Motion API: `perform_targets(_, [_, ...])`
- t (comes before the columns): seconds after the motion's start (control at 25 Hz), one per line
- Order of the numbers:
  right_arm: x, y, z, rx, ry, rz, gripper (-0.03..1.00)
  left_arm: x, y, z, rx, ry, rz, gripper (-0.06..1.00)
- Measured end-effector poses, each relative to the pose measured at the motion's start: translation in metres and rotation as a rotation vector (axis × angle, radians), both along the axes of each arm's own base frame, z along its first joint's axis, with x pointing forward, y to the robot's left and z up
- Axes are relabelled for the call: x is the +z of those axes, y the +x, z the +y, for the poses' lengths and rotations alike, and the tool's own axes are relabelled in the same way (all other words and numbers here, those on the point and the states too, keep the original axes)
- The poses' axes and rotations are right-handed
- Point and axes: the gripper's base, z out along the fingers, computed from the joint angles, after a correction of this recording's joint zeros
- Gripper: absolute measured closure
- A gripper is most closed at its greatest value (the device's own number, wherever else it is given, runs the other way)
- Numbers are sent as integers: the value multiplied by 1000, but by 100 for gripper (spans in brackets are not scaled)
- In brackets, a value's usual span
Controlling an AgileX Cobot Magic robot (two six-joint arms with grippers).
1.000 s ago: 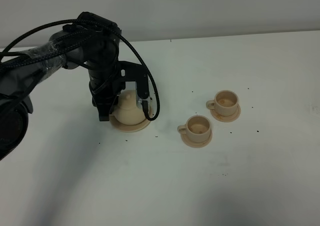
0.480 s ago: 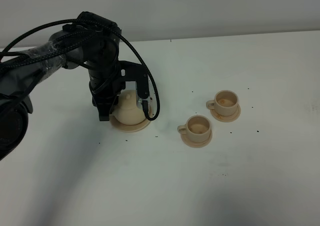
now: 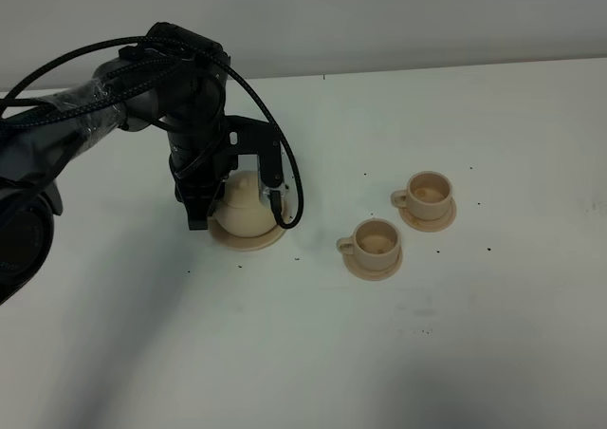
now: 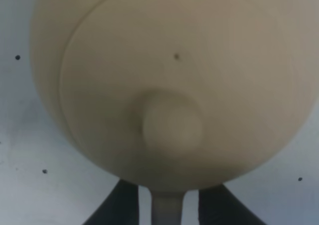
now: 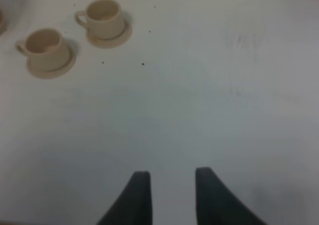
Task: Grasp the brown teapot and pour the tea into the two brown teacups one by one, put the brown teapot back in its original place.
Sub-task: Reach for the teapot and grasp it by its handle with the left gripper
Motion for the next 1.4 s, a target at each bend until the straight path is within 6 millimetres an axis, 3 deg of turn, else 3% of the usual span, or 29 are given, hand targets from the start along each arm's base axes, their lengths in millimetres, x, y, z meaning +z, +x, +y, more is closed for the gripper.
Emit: perform_targets(1.4, [0,0,0,0,0,0,73,4,1,0,12,-10,-24,64])
